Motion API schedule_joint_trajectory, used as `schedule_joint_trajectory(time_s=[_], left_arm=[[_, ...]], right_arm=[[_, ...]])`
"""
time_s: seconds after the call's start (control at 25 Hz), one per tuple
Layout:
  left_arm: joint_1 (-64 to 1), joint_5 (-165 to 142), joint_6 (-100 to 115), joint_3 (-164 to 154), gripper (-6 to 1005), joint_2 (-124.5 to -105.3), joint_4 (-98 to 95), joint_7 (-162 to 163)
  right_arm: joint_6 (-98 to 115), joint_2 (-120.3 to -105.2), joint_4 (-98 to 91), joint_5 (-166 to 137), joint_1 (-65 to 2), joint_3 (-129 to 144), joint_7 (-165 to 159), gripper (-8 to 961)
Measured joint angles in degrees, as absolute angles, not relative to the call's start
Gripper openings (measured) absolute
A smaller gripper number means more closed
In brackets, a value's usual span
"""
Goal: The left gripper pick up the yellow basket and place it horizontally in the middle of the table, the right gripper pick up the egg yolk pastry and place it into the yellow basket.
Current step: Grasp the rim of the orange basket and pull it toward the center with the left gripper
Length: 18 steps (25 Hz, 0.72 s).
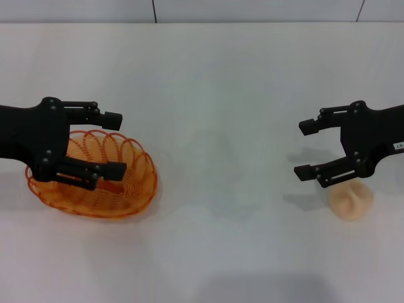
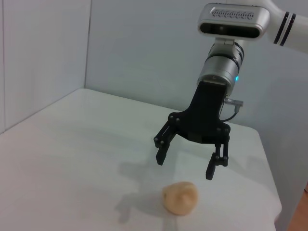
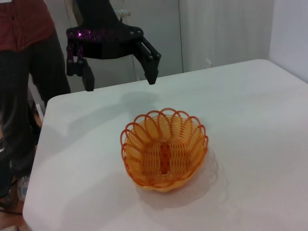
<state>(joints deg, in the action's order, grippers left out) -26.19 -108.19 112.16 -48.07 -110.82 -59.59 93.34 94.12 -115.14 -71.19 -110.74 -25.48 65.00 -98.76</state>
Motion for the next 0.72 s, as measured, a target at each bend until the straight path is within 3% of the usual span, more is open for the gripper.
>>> schedule_joint_trajectory(time_s=[0.72], left_arm=[[-26.2,-108.9,110.8,-47.4,893,-110.38,-59.2,94.0]], right_arm=[[92.5,-115.21,-70.8,-110.4,-25.5,64.8,-98.9,859]])
